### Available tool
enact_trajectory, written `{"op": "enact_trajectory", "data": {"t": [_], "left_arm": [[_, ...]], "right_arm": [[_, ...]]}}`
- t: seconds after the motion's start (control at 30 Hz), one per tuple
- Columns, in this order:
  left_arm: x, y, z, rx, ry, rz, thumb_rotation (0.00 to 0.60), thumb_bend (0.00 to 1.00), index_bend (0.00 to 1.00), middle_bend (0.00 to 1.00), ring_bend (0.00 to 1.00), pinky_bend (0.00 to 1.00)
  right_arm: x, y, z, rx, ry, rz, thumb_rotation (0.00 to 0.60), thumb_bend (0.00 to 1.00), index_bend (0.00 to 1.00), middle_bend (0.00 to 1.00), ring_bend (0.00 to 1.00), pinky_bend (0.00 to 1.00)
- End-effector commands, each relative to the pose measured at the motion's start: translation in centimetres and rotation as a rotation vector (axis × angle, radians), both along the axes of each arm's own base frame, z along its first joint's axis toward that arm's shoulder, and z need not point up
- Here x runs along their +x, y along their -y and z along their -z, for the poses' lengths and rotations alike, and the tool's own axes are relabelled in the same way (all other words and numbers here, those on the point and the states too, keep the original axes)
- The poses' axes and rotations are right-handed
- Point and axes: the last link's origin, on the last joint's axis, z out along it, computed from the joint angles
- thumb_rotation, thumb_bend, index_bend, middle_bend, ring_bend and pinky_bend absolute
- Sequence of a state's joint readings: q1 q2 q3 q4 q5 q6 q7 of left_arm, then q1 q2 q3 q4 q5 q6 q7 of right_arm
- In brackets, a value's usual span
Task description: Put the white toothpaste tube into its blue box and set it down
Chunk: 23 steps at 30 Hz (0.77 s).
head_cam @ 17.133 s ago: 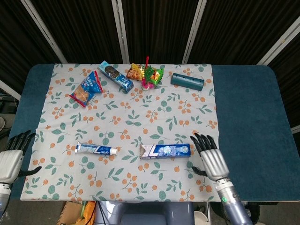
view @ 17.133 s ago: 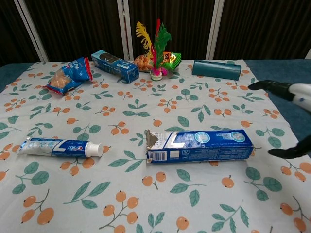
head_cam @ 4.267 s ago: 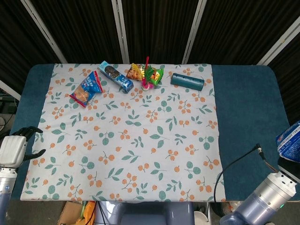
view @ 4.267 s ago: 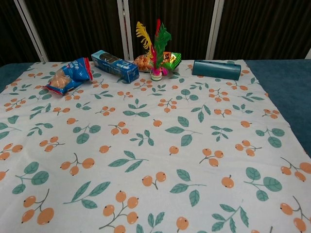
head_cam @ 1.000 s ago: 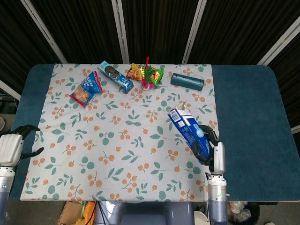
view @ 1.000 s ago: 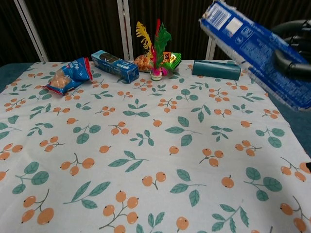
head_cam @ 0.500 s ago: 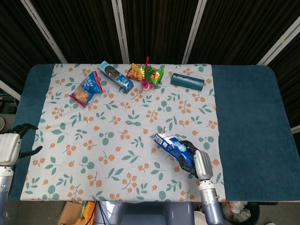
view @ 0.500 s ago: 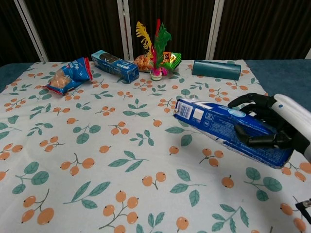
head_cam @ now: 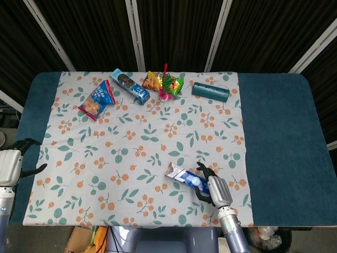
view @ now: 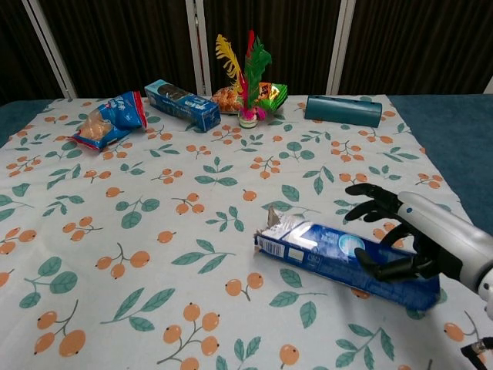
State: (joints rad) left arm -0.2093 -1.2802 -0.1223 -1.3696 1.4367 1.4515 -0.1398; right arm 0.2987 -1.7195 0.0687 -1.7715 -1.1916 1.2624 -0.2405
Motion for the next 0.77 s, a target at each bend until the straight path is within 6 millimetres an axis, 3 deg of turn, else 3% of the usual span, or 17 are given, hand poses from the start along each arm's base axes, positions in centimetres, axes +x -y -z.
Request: {"op": "enact_trajectory", "data": {"t": [0.03, 0.3, 0.53, 0.63, 0.7, 0.77], "left_arm": [[0.0, 0.0, 0.0, 0.001, 0.003, 0.0, 0.6, 0.0, 0.36, 0.34, 0.34, 0.44], [0.4, 0.2, -0.1, -0.004, 0.019, 0.007, 0.6, 0.0, 0.34, 0.32, 0.3, 0.39], [1.4, 1.3, 0.1, -0.061, 0.056, -0.027, 0.6, 0.0, 0.24, 0.19, 0.15, 0.24], [2.3, 2.6, 0.0, -0.111, 0.061, -0.065, 0.6, 0.0, 0.18, 0.13, 0.1, 0.17], [2.4, 4.1, 0.1, -0.155, 0.035, -0.09, 0.6, 0.0, 0.14, 0.09, 0.07, 0.14], [2.3, 4.7, 0.0, -0.167, 0.01, -0.1, 0.6, 0.0, 0.09, 0.04, 0.03, 0.1]], "right_arm": [[0.1, 0.3, -0.4, 0.011, -0.041, -0.019, 0.6, 0.45, 0.0, 0.11, 0.03, 0.21], [-0.5, 2.0, -4.2, -0.061, -0.139, -0.059, 0.6, 0.44, 0.0, 0.1, 0.03, 0.19], [-3.2, 2.4, -9.9, -0.128, -0.318, -0.103, 0.6, 0.44, 0.0, 0.09, 0.02, 0.18], [-4.5, 1.1, -12.6, -0.117, -0.387, -0.125, 0.6, 0.44, 0.0, 0.06, 0.0, 0.13], [-7.5, -1.1, -15.2, -0.144, -0.572, -0.166, 0.6, 0.44, 0.0, 0.03, 0.0, 0.1], [-9.2, -2.8, -16.3, -0.171, -0.627, -0.194, 0.6, 0.44, 0.0, 0.0, 0.0, 0.05]]}}
